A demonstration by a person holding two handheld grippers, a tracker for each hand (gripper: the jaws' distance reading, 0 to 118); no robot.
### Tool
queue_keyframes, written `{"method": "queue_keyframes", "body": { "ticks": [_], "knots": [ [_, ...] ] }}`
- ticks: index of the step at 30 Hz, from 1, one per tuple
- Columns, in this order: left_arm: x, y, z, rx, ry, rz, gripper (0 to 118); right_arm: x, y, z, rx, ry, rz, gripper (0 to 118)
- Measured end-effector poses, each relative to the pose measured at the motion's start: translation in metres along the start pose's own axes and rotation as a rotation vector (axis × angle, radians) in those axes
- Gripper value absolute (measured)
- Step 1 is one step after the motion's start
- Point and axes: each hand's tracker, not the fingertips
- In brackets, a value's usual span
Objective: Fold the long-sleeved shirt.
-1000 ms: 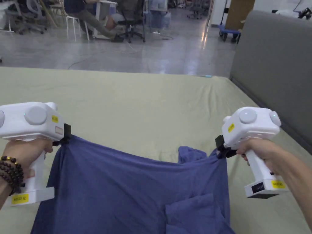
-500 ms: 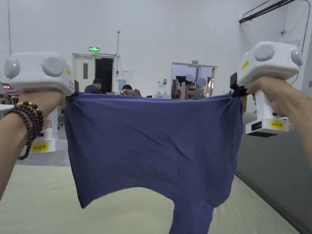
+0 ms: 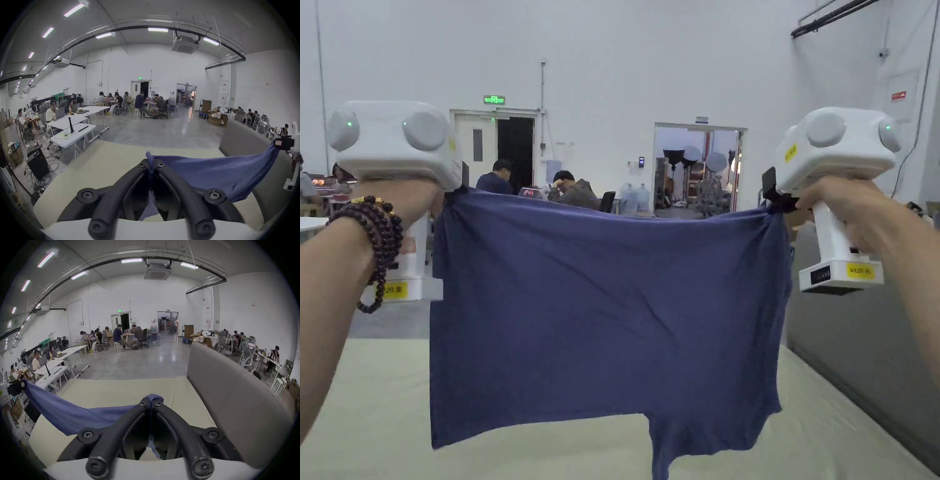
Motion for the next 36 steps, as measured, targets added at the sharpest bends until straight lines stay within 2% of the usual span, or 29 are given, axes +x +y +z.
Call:
{"method": "queue_keyframes", "body": {
  "ticks": [3,6,10,14,17,19,23,28,29,32,34,36],
  "knots": [
    [-0.004,-0.05,-0.022,-0.092,0.022,-0.014,1,0.0,-0.049,-0.031,-0.095,0.015,0.002,0],
    [-0.005,-0.113,-0.041,-0.173,0.046,-0.055,1,0.0,-0.107,-0.06,-0.191,0.03,-0.038,0],
    [-0.011,-0.191,-0.054,-0.304,0.025,-0.043,1,-0.001,-0.177,-0.087,-0.313,0.022,-0.006,0],
    [-0.022,-0.225,-0.044,-0.352,0.017,-0.006,1,0.006,-0.211,-0.085,-0.342,0.038,-0.031,0],
    [-0.029,-0.231,-0.02,-0.349,-0.009,0.008,1,0.011,-0.223,-0.057,-0.337,0.089,-0.013,0],
    [-0.031,-0.239,0.001,-0.372,-0.03,-0.01,1,0.011,-0.236,-0.03,-0.325,0.103,0.011,0],
    [-0.034,-0.272,0.052,-0.486,-0.064,-0.051,1,0.01,-0.278,0.01,-0.465,0.114,0.095,0],
    [-0.038,-0.351,0.115,-0.572,-0.091,-0.079,1,0.012,-0.374,0.059,-0.58,0.147,0.136,0],
    [-0.04,-0.372,0.121,-0.629,-0.085,-0.087,1,0.012,-0.397,0.064,-0.636,0.16,0.139,0],
    [-0.041,-0.434,0.135,-0.848,-0.15,-0.156,1,0.011,-0.468,0.074,-0.812,0.22,0.235,0],
    [-0.047,-0.47,0.139,-0.971,-0.156,-0.183,1,0.009,-0.512,0.083,-0.923,0.213,0.282,0],
    [-0.051,-0.494,0.157,-1.059,-0.172,-0.244,1,0.013,-0.546,0.091,-1.008,0.265,0.331,0]
  ]
}}
